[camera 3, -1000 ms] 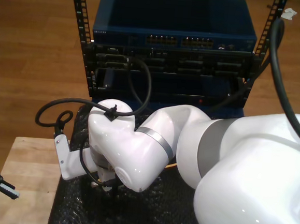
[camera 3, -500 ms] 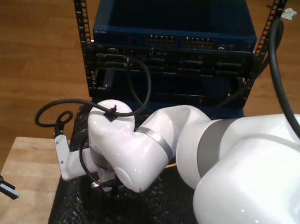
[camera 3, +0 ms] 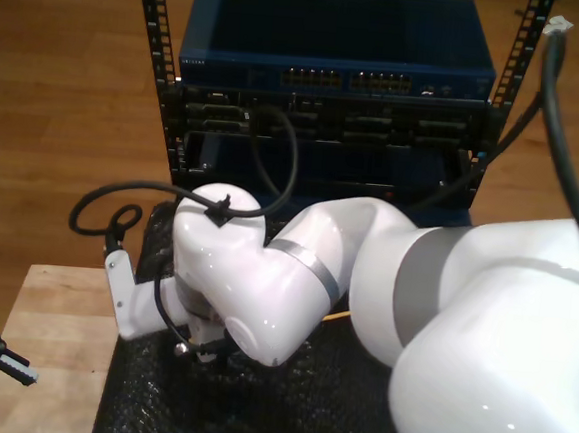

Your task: Grab the cable and plug it in

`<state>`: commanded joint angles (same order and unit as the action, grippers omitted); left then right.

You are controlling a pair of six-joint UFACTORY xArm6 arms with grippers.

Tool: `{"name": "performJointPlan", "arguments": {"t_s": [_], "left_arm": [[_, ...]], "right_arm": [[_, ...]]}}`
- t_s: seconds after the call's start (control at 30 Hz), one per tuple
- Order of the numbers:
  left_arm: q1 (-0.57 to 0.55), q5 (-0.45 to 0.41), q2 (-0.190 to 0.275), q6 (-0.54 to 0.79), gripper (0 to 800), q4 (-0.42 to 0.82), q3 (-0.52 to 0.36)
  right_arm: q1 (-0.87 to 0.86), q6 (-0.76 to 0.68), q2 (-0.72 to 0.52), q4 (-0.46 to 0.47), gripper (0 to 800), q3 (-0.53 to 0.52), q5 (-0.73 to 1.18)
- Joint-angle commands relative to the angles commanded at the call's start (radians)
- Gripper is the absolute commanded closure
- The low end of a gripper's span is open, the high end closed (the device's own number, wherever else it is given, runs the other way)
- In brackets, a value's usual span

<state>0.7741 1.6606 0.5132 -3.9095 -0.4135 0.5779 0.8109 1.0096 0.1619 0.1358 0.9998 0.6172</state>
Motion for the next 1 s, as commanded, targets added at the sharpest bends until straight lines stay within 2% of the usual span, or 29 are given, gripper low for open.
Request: {"name": "performJointPlan", "arguments": {"t_s": [0.33,0.67,0.8,1.0], "left_arm": [[0.000,0.006,0.002,-0.003,0,-0.046,0.006],[-0.006,0.095,0.005,-0.008,0,-0.163,0.014],[-0.051,0.140,0.008,-0.041,0,-0.221,0.015],[-0.201,0.144,0.000,-0.166,0,-0.290,0.031]], "right_arm": [[-0.098,0.003,-0.068,-0.017,794,0.000,0.068],[-0.170,0.018,-0.181,-0.121,794,-0.005,0.192],[-0.206,0.068,-0.238,-0.167,794,-0.026,0.221],[-0.292,0.157,-0.301,-0.290,794,-0.046,0.278]]}}
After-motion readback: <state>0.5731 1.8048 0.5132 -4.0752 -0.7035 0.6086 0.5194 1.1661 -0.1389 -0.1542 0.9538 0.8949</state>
